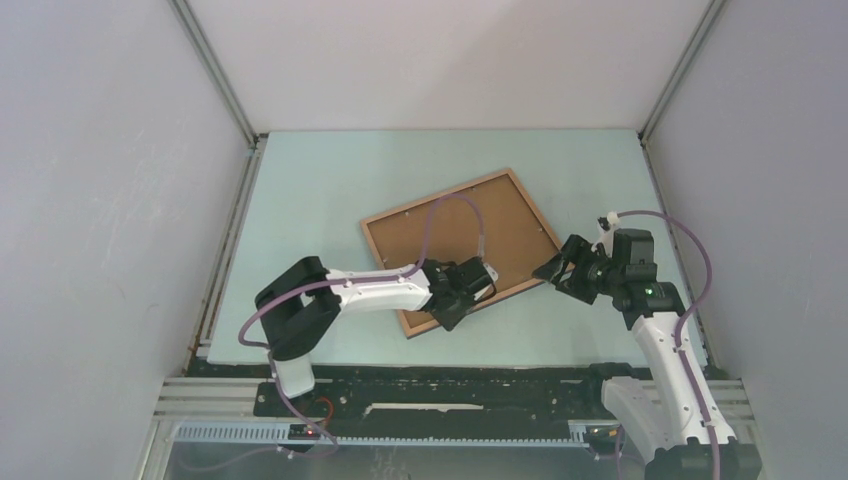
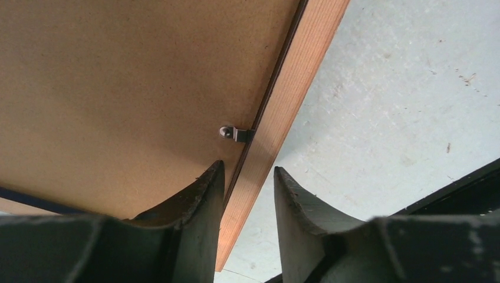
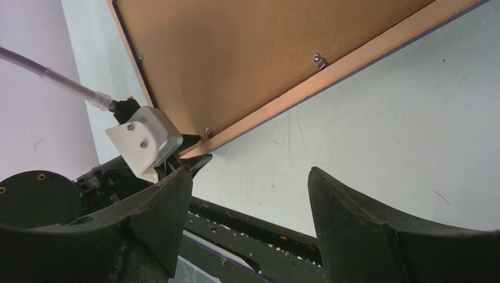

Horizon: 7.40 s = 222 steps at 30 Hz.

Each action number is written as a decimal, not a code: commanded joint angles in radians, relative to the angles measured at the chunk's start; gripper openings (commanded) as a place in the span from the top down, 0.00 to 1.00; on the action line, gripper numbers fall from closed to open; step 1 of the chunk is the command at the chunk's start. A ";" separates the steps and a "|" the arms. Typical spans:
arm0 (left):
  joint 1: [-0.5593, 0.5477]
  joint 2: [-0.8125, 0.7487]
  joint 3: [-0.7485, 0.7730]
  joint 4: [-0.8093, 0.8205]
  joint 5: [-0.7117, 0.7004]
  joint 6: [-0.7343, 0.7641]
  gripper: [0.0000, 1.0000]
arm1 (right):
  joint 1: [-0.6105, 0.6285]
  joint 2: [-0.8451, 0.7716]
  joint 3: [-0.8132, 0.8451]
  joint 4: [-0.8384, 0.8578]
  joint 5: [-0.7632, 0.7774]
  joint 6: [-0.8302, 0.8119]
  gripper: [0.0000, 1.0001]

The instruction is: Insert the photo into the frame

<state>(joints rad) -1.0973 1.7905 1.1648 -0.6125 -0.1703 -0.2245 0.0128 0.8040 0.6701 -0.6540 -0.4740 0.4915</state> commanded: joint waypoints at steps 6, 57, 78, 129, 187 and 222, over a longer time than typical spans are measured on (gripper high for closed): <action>0.003 0.033 -0.019 0.019 0.000 0.016 0.71 | -0.030 -0.005 0.000 0.019 -0.015 -0.012 0.20; 0.055 -0.496 -0.098 0.071 0.074 0.045 0.31 | 0.386 0.656 0.207 0.039 0.612 0.733 0.41; 0.066 -0.557 -0.208 0.207 0.089 0.039 0.25 | 0.431 0.789 0.207 0.033 0.565 0.856 0.96; -0.307 -0.068 -0.116 0.401 -1.072 0.410 0.33 | 0.420 0.550 0.394 -0.156 0.309 0.893 1.00; 0.965 -0.698 0.375 0.043 0.435 -0.378 1.00 | -0.033 0.076 0.534 -0.185 0.174 0.137 0.02; 1.139 -1.900 -1.065 0.522 -0.156 -1.423 1.00 | 0.790 1.152 0.170 1.690 0.029 1.182 0.00</action>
<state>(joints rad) 0.0376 0.0345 0.1078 -0.2947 -0.3321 -1.5455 0.7570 1.7916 0.8127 0.4831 -0.4366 1.3834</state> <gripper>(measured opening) 0.217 0.994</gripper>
